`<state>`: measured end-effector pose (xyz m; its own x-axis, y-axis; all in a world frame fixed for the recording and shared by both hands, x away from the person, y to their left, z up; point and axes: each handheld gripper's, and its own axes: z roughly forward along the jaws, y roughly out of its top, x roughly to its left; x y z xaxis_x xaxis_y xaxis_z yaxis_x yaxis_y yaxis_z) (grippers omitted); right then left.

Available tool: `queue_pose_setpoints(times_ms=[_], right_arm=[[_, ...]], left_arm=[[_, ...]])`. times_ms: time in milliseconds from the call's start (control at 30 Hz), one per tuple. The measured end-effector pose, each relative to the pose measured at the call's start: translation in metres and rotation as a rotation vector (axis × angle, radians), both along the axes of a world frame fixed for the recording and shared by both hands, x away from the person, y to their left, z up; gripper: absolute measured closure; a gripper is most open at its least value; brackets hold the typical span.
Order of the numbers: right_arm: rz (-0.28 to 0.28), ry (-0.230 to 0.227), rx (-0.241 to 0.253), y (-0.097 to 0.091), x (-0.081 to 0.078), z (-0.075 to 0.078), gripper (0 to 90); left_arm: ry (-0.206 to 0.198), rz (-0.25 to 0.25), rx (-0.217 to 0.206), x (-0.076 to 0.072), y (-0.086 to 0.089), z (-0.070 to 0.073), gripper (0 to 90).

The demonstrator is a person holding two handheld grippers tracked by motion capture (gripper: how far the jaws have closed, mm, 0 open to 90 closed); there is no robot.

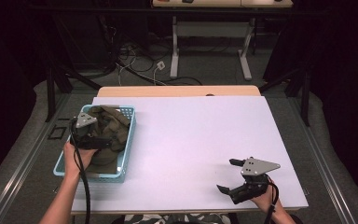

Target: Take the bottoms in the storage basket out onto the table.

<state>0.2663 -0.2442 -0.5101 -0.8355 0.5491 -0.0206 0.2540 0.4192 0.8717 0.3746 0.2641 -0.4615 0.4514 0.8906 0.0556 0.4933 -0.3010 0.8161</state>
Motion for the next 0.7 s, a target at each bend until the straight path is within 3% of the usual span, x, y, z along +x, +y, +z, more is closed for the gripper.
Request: queue_pose_setpoints(times_ms=[400, 700], right_arm=[[-0.003, 0.006, 0.002, 0.000, -0.001, 0.000, 2.4], [0.000, 0.010, 0.002, 0.000, 0.000, -0.001, 2.4]], left_arm=[[0.017, 0.049, 0.012, 0.019, 0.015, -0.002, 0.0], [0.051, 0.079, 0.015, 0.035, 0.024, -0.004, 0.0]])
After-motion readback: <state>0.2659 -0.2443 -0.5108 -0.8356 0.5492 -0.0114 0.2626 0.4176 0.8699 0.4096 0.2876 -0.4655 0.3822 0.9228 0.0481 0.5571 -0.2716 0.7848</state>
